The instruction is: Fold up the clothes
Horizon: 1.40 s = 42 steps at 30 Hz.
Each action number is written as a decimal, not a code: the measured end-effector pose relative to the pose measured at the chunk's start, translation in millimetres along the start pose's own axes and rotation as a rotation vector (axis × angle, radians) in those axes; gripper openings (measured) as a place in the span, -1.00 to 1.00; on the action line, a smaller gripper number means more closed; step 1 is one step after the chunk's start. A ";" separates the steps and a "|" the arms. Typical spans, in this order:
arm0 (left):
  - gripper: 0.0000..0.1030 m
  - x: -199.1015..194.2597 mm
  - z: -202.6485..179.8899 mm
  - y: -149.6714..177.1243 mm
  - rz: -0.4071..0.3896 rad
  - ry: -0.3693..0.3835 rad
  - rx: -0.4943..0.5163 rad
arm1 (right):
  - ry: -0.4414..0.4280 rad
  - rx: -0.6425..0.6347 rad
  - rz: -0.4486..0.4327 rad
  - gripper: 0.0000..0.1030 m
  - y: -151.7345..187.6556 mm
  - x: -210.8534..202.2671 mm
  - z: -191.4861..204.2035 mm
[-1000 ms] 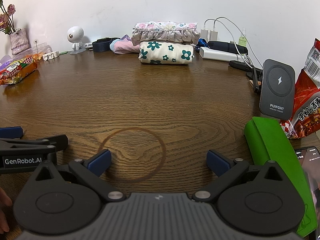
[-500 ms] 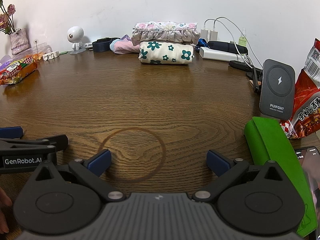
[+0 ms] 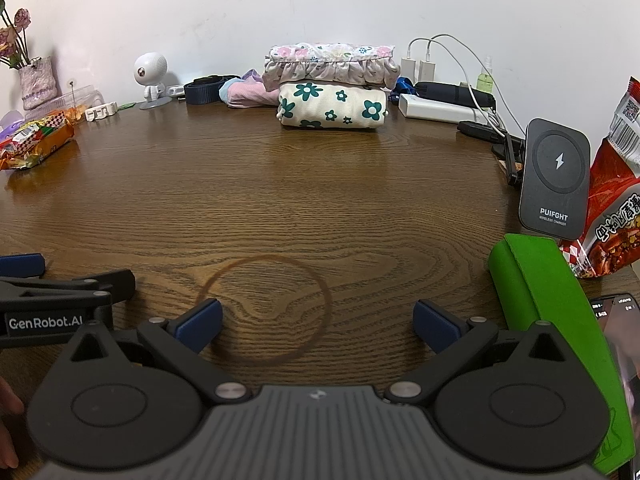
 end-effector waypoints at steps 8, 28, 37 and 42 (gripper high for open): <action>1.00 10.0 4.7 -7.8 -0.003 0.036 0.024 | -0.019 -0.008 0.011 1.00 -1.5 0.5 2.2; -1.00 308.5 92.3 -264.6 -0.013 0.221 -0.138 | -0.276 0.284 -0.078 0.99 -30.9 25.3 -18.9; -1.00 228.7 113.4 -231.5 -0.163 0.359 -0.209 | -0.292 0.338 -0.096 0.99 -30.5 27.5 -28.2; -1.00 127.9 148.1 -164.2 -0.208 0.341 -0.119 | -0.300 0.356 -0.103 0.99 -27.9 24.4 -30.0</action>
Point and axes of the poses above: each gripper's, at about its wrist camera, not at the fingertips, and x roughly the way its jaws point, z to its left, y to its underside, the point moved 2 cm from there along x, roughly the way its jaws point, and after that the axes turned 6 degrees about x, right-handed, at the moved point
